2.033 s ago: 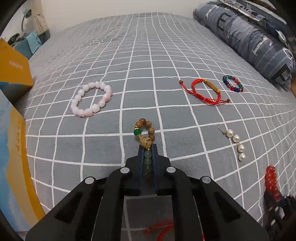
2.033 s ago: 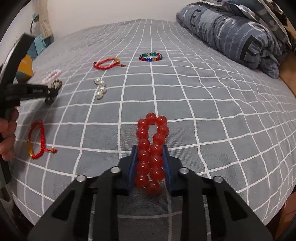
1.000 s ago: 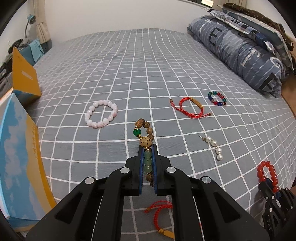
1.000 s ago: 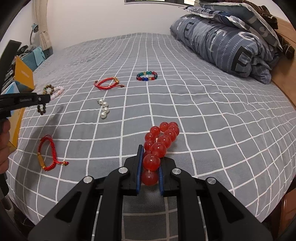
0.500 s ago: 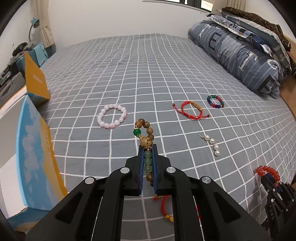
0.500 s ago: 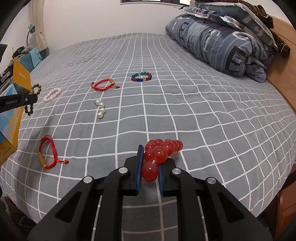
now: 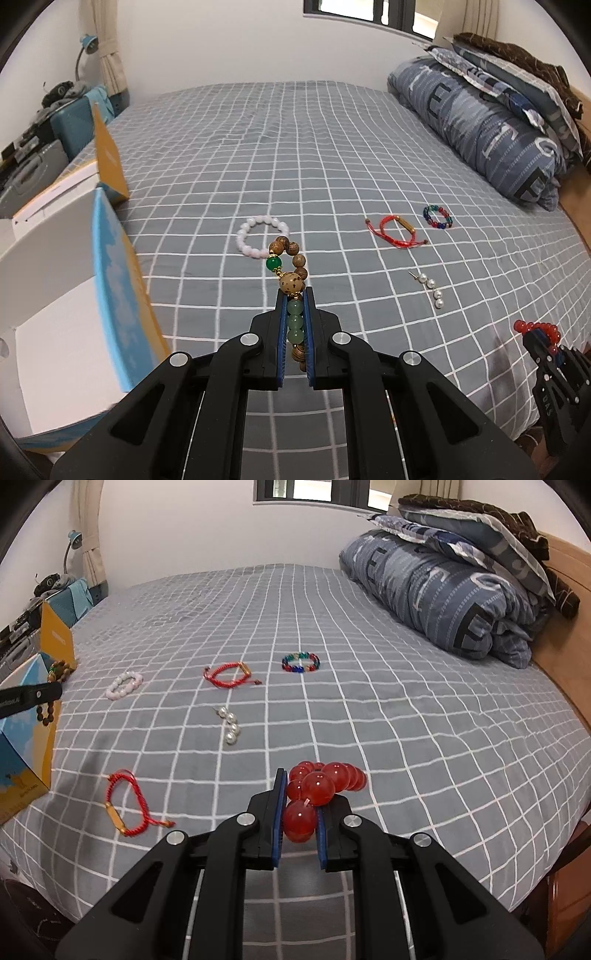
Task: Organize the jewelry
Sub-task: 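Carry both bracelets into the white box and open both tools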
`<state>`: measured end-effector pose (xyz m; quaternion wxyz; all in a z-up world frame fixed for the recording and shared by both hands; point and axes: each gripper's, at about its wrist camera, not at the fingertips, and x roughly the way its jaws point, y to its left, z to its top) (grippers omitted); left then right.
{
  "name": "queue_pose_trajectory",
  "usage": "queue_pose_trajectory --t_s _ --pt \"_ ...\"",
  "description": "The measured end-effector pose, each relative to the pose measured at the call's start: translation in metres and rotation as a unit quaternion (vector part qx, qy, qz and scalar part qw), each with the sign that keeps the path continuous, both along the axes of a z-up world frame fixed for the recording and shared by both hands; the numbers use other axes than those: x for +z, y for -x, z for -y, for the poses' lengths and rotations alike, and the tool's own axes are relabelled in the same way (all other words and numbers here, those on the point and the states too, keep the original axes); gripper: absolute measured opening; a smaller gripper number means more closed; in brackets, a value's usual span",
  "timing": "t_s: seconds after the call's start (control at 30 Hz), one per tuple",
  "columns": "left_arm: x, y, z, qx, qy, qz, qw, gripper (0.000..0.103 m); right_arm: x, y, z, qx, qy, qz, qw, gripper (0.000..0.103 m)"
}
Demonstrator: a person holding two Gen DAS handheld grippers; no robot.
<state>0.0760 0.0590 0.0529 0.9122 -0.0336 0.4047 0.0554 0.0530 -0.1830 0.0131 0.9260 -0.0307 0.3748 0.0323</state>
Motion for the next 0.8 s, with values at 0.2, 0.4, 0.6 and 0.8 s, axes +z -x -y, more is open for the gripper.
queue_pose_trajectory --t_s 0.2,0.4,0.6,0.8 --pt "0.020 0.016 -0.022 0.018 0.007 0.018 0.9996 0.007 0.025 -0.013 -0.025 0.016 -0.010 0.003 1.000 0.013" --pt "0.041 0.038 -0.055 0.052 0.014 0.035 0.9979 0.008 0.059 -0.025 -0.071 0.059 -0.014 0.020 0.998 0.013" --pt "0.055 0.061 -0.097 0.087 0.020 0.047 0.9949 0.008 0.082 -0.028 -0.129 0.110 -0.010 0.030 0.993 0.013" --pt "0.061 0.088 -0.144 0.135 0.025 0.053 0.9892 0.008 0.102 -0.021 -0.195 0.167 -0.018 0.037 0.985 0.013"
